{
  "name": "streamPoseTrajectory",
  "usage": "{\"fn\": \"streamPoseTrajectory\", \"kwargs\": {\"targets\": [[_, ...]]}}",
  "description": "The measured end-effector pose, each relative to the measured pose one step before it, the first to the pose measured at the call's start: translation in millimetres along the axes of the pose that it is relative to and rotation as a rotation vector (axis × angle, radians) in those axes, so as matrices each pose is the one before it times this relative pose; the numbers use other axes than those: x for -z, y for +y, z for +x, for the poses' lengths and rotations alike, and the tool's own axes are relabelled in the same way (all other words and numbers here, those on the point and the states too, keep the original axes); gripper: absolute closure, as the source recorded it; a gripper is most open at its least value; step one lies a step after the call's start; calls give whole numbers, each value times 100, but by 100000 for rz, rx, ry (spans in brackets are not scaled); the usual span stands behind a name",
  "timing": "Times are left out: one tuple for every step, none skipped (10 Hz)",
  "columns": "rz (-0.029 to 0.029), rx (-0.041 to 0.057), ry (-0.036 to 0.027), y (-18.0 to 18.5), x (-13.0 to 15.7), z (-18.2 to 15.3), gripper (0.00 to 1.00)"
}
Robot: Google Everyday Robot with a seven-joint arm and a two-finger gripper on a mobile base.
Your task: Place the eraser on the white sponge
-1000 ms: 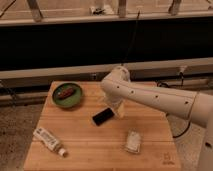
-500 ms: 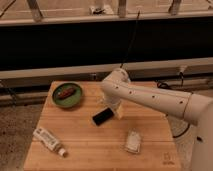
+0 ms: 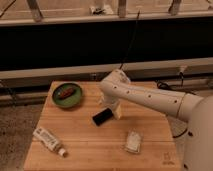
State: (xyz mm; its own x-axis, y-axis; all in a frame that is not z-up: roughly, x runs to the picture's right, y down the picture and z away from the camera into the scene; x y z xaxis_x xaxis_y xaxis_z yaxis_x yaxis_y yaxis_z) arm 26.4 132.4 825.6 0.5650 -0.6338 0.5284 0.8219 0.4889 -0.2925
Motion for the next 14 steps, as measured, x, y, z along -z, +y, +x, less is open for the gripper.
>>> {"fn": "streamPoseTrajectory", "kwargs": {"targets": [[-736,1187,-843,-120,-812,-159,20],[-517,1760,-619,-352,-763,-192,20],[-230,1194,-57,-190,-367,83,20],[-400,1076,-553,-82,-458,13,20],[-791,1271,-445,-112,-437,-92,20],[-609,1051,-261,-114,-365,-149,20],[-404,778,-139,-54,-255,-53,20],[-653,1163,-329,-74,-464,-9,20],[-477,753,-181,-87,-196,-4,20],[-631,840,-320,-83,-285,-68,20],[-632,601,-264,-167,-261,-63,20],[-497,87,-93,-38,-165,5,20],[-278,5,-124,-26,-117,7,20],[-343,99,-234,-61,-133,-15,20]]}}
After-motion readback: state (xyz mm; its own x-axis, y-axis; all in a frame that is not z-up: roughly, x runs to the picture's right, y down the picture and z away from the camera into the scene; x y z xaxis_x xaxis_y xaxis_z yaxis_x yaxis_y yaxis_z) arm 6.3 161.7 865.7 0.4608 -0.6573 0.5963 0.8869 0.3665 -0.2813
